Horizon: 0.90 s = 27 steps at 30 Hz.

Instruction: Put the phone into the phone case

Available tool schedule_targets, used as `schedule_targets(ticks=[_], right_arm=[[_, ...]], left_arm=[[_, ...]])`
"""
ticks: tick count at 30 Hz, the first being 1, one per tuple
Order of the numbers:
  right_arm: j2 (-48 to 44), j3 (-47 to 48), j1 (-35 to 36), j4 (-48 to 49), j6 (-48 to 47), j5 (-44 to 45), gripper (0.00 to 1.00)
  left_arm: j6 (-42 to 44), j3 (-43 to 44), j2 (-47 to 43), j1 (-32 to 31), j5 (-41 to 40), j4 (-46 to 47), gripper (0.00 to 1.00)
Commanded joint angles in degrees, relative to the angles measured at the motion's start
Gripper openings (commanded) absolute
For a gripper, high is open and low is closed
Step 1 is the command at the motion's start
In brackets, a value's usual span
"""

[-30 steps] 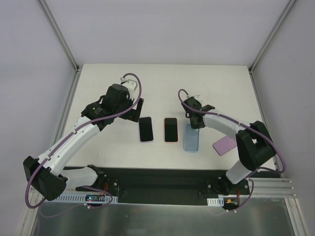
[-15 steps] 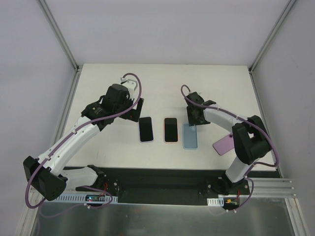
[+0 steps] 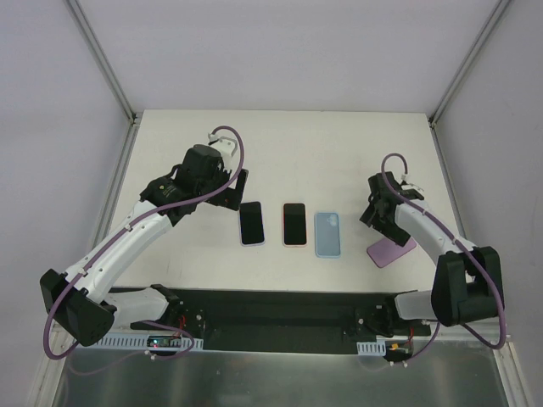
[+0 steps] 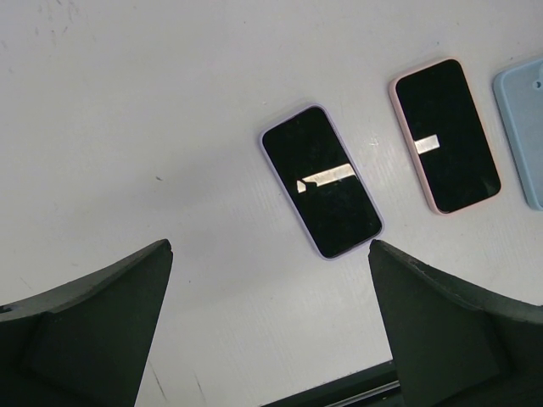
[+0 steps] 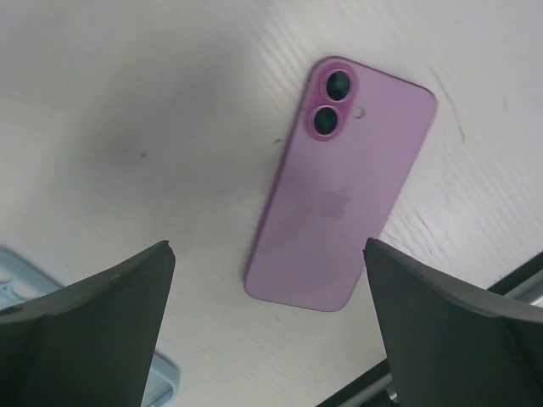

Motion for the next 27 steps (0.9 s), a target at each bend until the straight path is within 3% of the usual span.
schedule_targets(ticks=[1,12,27], right_arm=[[-5.5,-4.0,-3.3,-5.6,11.0,5.0,0.96],[-8.9,-10.0,-10.3,-3.3,18.6,2.3,0.98],[-1.2,-8.3,-12.2,-0.3,20.5,-4.0,0.97]], left_arm=[[-0.9,-0.4,-1.7,0.1,0.6,0.8,0.99],[-0.9,-0.4,-1.5,0.1,1.1,0.8,1.0],[-0.7,-0.4,-1.6,0.1,1.3,0.8,0.99]])
